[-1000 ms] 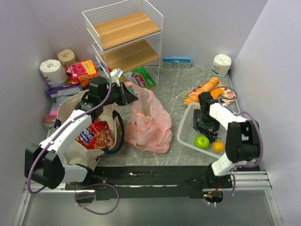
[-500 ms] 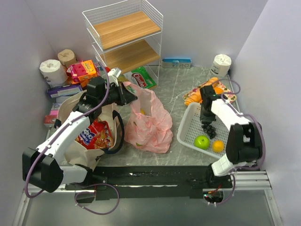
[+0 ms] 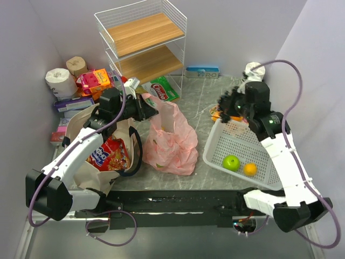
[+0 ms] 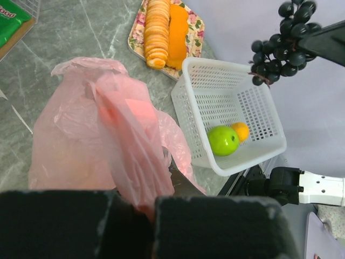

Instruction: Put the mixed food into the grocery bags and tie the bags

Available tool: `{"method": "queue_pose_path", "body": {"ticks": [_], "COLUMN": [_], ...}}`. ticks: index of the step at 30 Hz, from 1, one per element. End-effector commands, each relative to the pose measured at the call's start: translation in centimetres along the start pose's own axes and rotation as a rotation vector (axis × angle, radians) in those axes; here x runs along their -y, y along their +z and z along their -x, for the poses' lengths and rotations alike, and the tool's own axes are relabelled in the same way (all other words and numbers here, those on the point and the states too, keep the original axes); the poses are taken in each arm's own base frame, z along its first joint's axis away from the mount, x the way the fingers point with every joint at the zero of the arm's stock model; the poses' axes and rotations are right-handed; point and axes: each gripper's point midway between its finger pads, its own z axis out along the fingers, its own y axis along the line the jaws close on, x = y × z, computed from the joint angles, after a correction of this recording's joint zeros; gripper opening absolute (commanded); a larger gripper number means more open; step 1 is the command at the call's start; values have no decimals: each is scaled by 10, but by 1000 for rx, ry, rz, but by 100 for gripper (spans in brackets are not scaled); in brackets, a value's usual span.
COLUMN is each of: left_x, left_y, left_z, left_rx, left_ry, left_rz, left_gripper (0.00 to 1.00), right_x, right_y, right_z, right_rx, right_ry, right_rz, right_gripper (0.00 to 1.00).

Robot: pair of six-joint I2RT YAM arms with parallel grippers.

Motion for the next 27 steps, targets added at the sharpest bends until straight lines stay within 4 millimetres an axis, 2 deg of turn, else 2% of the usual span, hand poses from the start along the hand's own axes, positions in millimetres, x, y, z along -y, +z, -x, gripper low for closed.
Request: {"method": "queue_pose_path", "body": {"ticks": [1,2,3,4,5,6,7,8,9,11,12,18,20,21,22,24,26,27], "left_x": [29,30,31,32,32,33,33,34,35,36,37,37,36,36,36,39,39,38], "left_y": [-8,-9,-10,-10,-10,-11,-11,-12,-12,-13,-13,-14,-13,-13,-13,-13,-13,-12], "left_z": [23,23,24,23,23,24,24,24,25,26,26,24,23,22,22,28,26,26], "left_rx": [68,69,74,74,78,79,81,82,83,87,87,94,91,90,91,113,112,109], "left_ry": [77,79,80,79,80,81,82,83,86,91,95,83,77,74,74,80,79,75], "left_rz": [-87,-87,-87,-86,-85,-86,-85,-85,-86,-81,-83,-80,-79,-77,-75,-89,-91,-88], "left_gripper": [1,1,1,1,1,1,1,1,1,1,1,1,1,1,1,1,1,1], "right_x": [-101,-116,-129,-146,-159,-169,-176,-190,-197,-211,-215,-239,-243,-243,-241,-233,-215,-205], "right_y": [2,4,6,13,16,18,29,28,38,40,49,55,52,54,51,45,41,29], "right_z": [23,25,20,6,6,1,-9,-14,-25,-38,-50,-106,-114,-120,-124,-109,-106,-92], "right_rx": [42,48,26,-27,-22,-43,-77,-99,-145,-197,-235,-403,-449,-475,-495,-435,-397,-348], "right_ry": [-8,-7,5,-1,-2,4,4,3,21,30,26,-17,-34,-48,-64,-110,-132,-133], "right_rz": [342,385,425,475,517,546,555,600,607,641,642,712,745,744,736,711,657,636], "right_gripper": [0,0,0,0,0,0,0,0,0,0,0,1,15,43,59,79,84,87]}}
